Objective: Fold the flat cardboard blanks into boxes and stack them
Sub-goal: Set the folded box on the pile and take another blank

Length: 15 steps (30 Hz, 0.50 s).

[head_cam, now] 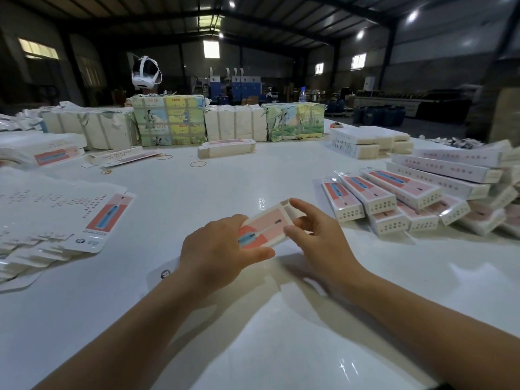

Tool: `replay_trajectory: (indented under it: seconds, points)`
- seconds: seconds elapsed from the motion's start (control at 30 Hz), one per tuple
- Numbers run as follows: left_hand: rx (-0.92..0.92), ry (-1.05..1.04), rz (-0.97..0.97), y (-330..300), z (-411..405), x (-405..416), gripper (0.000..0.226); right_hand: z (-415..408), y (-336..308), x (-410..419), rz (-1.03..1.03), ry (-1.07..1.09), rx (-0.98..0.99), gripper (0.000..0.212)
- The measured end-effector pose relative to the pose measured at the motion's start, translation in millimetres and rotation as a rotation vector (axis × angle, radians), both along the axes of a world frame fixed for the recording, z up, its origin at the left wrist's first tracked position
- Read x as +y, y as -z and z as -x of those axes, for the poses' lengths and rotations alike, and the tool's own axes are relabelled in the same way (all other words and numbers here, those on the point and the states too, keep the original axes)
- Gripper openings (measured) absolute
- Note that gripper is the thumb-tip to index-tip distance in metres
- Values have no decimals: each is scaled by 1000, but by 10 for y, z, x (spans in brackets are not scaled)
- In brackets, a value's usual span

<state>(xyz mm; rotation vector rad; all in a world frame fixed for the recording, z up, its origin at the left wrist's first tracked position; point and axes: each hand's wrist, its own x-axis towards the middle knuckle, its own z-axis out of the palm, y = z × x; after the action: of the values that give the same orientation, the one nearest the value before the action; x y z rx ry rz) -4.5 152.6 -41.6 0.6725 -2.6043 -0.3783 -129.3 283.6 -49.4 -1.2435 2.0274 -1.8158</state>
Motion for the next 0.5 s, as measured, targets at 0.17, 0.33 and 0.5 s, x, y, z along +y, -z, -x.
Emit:
replay_trajectory:
  seconds: [0.17,0.33,0.5]
  points:
    - [6,16,27,40,27,14,77,29,-6,-31,-6,-35,-74,65]
    - [-7,10,67,45,37,16,75,59,-23,-23,-35,31,-121,37]
    - [1,1,56,43,33,27,68,1,-64,-3,-28,-9,-94,23]
